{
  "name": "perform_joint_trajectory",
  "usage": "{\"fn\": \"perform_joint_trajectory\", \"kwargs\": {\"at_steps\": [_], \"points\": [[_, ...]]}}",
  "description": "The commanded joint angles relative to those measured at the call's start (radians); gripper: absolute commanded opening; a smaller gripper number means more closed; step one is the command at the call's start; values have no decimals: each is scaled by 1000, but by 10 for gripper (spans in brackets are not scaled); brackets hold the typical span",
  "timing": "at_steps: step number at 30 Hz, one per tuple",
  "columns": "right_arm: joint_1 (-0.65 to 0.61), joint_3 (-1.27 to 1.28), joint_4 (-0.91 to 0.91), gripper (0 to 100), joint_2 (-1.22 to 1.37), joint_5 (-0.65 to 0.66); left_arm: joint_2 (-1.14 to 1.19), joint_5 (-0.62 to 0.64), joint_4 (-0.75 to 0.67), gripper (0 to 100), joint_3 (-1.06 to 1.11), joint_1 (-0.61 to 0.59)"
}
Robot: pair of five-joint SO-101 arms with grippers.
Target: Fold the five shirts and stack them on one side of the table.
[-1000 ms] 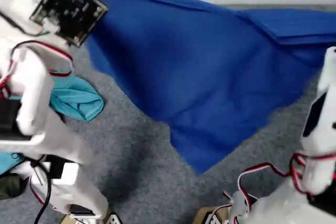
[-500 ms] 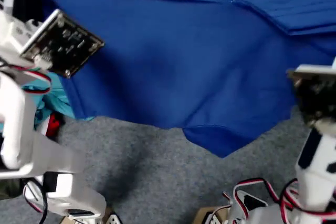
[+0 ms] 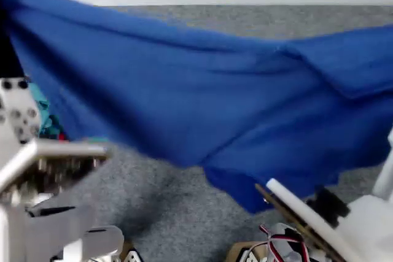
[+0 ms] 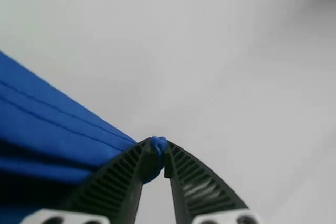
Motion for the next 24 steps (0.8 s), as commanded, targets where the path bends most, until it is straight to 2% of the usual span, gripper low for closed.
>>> {"fn": "perform_joint_trajectory", "kwargs": {"at_steps": [1, 7, 13, 16, 19, 24], "points": [[-4, -6, 5, 10, 16, 28, -11, -11, 21, 4, 62, -12], [-8, 218, 5, 10, 65, 48, -5, -11, 21, 4, 380, -11], [-84, 562, -4, 10, 162, 63, 3, -40, -18, 4, 943, -2], [-148, 709, -51, 10, 226, 78, 43, -61, -178, 4, 1237, 0], [-194, 845, -185, 10, 302, 77, 112, -60, -402, 4, 1435, -6], [-239, 1008, -510, 10, 437, 66, 290, -57, -707, 4, 1500, -3]]}}
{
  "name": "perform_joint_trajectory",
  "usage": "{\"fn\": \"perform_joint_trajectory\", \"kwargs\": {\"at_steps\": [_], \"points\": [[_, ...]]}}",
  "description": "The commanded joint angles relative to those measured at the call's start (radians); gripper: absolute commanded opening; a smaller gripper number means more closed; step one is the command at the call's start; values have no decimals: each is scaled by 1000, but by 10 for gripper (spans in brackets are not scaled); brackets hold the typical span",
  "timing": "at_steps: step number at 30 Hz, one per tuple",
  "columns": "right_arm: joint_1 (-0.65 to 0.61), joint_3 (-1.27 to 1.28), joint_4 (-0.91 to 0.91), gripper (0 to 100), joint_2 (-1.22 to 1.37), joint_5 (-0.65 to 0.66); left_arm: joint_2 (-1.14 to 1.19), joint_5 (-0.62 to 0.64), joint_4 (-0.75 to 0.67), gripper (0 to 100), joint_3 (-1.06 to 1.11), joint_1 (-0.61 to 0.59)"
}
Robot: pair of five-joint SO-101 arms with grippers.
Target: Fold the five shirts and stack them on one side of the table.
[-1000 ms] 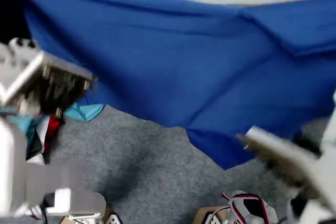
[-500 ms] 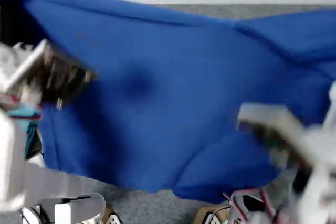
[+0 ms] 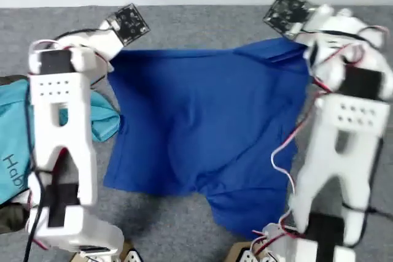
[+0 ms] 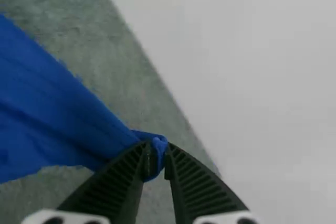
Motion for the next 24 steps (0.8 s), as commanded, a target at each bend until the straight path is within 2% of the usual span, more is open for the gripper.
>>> {"fn": "perform_joint_trajectory", "kwargs": {"at_steps": [1, 5, 9, 13, 18, 21, 24], "points": [[-10, 49, -248, 10, 71, 2, 109, -9, -244, 4, 5, -5], [-13, 54, -456, 10, 209, 5, 285, -9, -371, 4, -111, -5], [-10, 8, -619, 10, 320, 69, 451, -9, -387, 4, -348, -3], [-8, -115, -690, 10, 401, 112, 594, -12, -376, 4, -615, 5], [-8, -267, -690, 10, 489, 173, 724, -158, -183, 4, -912, 52], [-5, -288, -674, 10, 510, 190, 787, -180, -86, 4, -1044, 78], [-5, -288, -547, 10, 489, 190, 827, -255, 63, 4, -1142, 91]]}}
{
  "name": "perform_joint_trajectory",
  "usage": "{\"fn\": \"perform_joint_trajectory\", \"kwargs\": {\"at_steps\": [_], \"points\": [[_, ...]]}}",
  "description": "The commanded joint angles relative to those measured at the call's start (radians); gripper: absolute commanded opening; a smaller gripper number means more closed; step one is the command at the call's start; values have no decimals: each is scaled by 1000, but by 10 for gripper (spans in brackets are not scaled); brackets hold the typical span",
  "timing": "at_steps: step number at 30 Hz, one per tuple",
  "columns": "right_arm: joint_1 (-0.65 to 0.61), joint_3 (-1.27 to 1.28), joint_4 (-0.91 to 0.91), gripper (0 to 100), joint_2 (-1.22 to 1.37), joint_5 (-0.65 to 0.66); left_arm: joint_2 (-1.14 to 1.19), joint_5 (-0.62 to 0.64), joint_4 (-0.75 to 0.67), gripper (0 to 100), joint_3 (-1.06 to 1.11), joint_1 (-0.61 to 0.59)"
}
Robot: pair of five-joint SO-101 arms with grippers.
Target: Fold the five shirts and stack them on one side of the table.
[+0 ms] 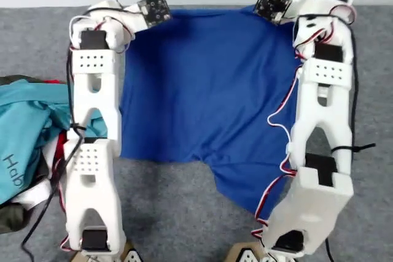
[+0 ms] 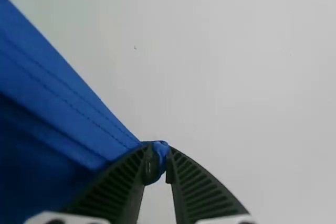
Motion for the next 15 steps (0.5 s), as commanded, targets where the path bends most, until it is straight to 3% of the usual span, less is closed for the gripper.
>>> {"fn": "perform_joint_trajectory", "kwargs": {"at_steps": [1, 9, 15], "points": [[10, -71, 142, 10, -48, 25, 11, -83, 180, 4, -145, 8], [10, -71, 719, 9, -185, -26, 17, -100, 592, 4, -208, -6], [4, -71, 1049, 9, -269, -101, 15, -95, 603, 4, -173, -48]]}}
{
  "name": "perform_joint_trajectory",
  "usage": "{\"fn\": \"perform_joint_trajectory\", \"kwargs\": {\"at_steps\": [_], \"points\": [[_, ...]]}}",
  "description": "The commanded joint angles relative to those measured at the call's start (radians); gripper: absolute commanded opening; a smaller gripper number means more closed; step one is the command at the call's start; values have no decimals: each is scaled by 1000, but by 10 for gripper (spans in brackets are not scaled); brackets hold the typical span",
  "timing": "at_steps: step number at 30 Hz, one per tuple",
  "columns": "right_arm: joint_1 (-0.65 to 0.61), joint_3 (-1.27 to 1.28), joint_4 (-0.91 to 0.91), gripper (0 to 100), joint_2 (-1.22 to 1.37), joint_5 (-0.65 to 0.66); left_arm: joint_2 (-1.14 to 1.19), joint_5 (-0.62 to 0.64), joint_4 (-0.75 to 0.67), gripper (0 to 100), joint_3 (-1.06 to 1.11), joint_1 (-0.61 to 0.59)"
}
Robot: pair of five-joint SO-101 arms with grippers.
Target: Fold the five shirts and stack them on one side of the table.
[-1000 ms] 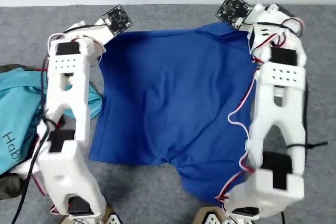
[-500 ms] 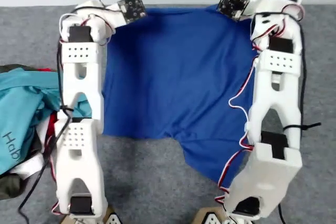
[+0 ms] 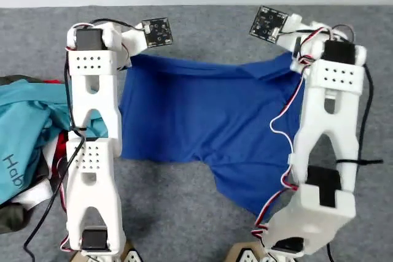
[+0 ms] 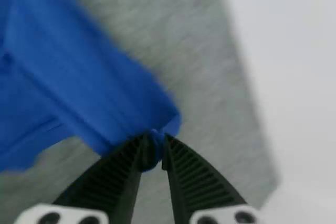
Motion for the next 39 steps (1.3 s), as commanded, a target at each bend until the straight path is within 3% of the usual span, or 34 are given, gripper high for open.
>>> {"fn": "perform_joint_trajectory", "kwargs": {"at_steps": [1, 5, 9, 17, 29, 36, 39], "points": [[2, -71, 194, 9, -101, -58, -21, -11, 31, 4, 13, -38], [2, -71, 380, 9, -134, -104, -84, -11, 31, 5, 151, -60], [1, -71, 541, 9, -156, -117, -236, -20, 31, 5, 427, -55], [-24, 175, 567, 10, -315, -158, -473, -98, 26, 10, 917, -46], [-76, 735, 556, 10, -613, -259, -397, -97, 15, 19, 995, -60], [-77, 908, 556, 13, -742, -255, -370, -78, 18, 19, 995, -60], [-68, 910, 558, 78, -757, -255, -384, -75, 28, 48, 998, -60]]}}
